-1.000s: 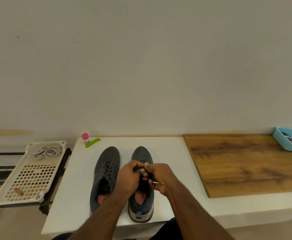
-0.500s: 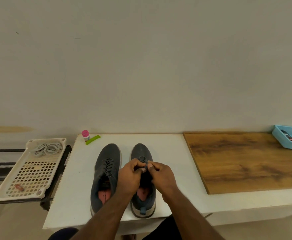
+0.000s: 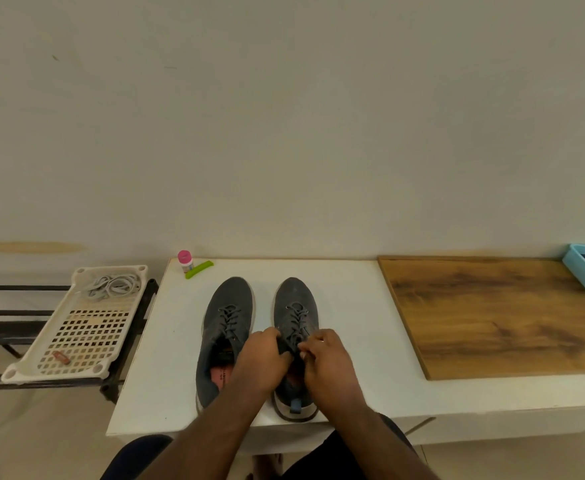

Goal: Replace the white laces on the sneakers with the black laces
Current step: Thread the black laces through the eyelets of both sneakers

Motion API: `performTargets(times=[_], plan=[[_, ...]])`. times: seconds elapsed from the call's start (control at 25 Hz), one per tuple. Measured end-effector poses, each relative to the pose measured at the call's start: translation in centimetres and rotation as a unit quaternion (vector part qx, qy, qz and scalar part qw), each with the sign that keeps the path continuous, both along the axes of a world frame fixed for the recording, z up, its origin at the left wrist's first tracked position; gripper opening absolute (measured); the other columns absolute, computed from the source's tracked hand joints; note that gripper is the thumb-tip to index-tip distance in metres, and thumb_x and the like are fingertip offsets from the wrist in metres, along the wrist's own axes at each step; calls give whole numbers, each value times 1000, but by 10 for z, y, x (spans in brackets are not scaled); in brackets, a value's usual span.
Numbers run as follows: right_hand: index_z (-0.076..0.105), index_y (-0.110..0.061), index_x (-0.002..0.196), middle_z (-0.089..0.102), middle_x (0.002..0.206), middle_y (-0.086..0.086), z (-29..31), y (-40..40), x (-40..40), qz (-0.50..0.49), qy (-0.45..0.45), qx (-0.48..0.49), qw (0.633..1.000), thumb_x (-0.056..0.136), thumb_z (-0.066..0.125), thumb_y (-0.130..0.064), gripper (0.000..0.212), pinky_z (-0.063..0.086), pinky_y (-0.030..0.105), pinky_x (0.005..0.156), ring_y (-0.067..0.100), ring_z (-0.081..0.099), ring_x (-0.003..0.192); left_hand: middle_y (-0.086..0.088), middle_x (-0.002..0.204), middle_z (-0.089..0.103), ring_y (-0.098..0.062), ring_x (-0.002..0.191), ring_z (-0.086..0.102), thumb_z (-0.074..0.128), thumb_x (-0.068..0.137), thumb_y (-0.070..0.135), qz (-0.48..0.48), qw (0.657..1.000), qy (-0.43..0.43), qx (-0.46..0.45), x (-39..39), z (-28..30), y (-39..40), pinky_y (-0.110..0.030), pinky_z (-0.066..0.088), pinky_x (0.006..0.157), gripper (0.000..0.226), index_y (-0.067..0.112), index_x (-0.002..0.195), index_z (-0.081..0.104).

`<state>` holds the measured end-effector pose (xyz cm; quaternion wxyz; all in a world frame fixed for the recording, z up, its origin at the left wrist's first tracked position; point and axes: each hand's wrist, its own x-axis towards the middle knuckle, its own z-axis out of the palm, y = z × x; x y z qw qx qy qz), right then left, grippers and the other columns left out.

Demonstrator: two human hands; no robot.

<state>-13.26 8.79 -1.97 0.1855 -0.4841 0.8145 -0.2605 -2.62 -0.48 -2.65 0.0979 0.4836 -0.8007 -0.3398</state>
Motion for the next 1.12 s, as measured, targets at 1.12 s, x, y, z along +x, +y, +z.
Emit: performTargets(times=[1.12], plan=[[42,-21,111,53,102,0,-22,-45,-17,-94,70,78,990,94,51,-36,25,54,35,67,19,56,77,-4,108,54,-15,87,50,45,96,24,-52,995,-36,-72,-4,-9,6,-25,40,76,19,16,112,53]])
